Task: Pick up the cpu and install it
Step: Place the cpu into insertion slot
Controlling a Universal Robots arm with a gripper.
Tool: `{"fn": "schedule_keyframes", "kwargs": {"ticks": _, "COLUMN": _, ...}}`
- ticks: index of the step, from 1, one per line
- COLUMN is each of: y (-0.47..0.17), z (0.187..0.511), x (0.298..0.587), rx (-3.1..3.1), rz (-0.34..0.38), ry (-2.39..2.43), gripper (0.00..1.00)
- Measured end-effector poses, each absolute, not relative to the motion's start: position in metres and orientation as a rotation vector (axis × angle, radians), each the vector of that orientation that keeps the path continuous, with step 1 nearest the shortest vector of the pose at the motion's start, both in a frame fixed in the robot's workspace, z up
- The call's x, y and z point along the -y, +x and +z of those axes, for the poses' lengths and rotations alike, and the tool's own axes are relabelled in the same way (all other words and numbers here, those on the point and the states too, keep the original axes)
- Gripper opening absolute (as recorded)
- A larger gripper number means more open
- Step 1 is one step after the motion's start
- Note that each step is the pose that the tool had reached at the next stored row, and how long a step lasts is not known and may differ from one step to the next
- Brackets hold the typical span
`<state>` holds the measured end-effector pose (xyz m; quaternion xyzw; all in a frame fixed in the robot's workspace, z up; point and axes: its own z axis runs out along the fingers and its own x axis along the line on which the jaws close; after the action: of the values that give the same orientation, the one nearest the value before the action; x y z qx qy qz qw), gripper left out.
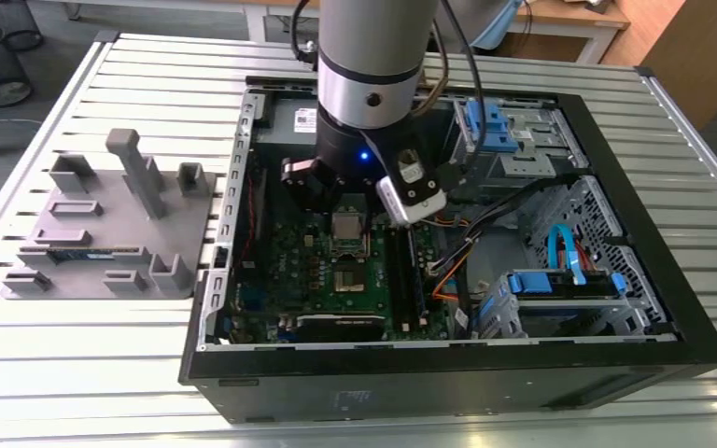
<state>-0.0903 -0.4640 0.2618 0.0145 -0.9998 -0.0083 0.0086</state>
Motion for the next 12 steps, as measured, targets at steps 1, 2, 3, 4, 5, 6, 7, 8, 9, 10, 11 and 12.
{"fn": "schedule_keyframes", "kwargs": {"ticks": 1, "y": -0.09, "z": 0.26, "x": 0.464, "rx": 3.124, "rz": -0.026, "ry": 0.045, "gripper": 0.47}}
{"fn": "schedule_keyframes", "kwargs": {"ticks": 2, "y": -0.09, "z": 0.258, "x": 0.464, "rx": 3.124, "rz": -0.026, "ry": 0.045, "gripper": 0.47}}
{"fn": "schedule_keyframes", "kwargs": {"ticks": 3, "y": -0.09, "z": 0.256, "x": 0.464, "rx": 3.124, "rz": -0.026, "ry": 0.045, "gripper": 0.47}}
{"fn": "schedule_keyframes", "kwargs": {"ticks": 4, "y": -0.09, "z": 0.254, "x": 0.465, "rx": 3.124, "rz": -0.026, "ry": 0.045, "gripper": 0.47}}
{"fn": "schedule_keyframes", "kwargs": {"ticks": 5, "y": -0.09, "z": 0.253, "x": 0.465, "rx": 3.124, "rz": -0.026, "ry": 0.045, "gripper": 0.47}}
{"fn": "schedule_keyframes", "kwargs": {"ticks": 6, "y": -0.09, "z": 0.251, "x": 0.465, "rx": 3.124, "rz": -0.026, "ry": 0.045, "gripper": 0.47}}
{"fn": "schedule_keyframes", "kwargs": {"ticks": 7, "y": -0.09, "z": 0.249, "x": 0.465, "rx": 3.124, "rz": -0.026, "ry": 0.045, "gripper": 0.47}}
{"fn": "schedule_keyframes", "kwargs": {"ticks": 8, "y": -0.09, "z": 0.247, "x": 0.465, "rx": 3.124, "rz": -0.026, "ry": 0.045, "gripper": 0.47}}
{"fn": "schedule_keyframes", "kwargs": {"ticks": 9, "y": -0.09, "z": 0.245, "x": 0.465, "rx": 3.124, "rz": -0.026, "ry": 0.045, "gripper": 0.47}}
{"fn": "schedule_keyframes", "kwargs": {"ticks": 10, "y": -0.09, "z": 0.244, "x": 0.466, "rx": 3.124, "rz": -0.026, "ry": 0.045, "gripper": 0.47}}
{"fn": "schedule_keyframes", "kwargs": {"ticks": 11, "y": -0.09, "z": 0.242, "x": 0.466, "rx": 3.124, "rz": -0.026, "ry": 0.045, "gripper": 0.47}}
{"fn": "schedule_keyframes", "kwargs": {"ticks": 12, "y": -0.09, "z": 0.24, "x": 0.466, "rx": 3.124, "rz": -0.026, "ry": 0.045, "gripper": 0.47}}
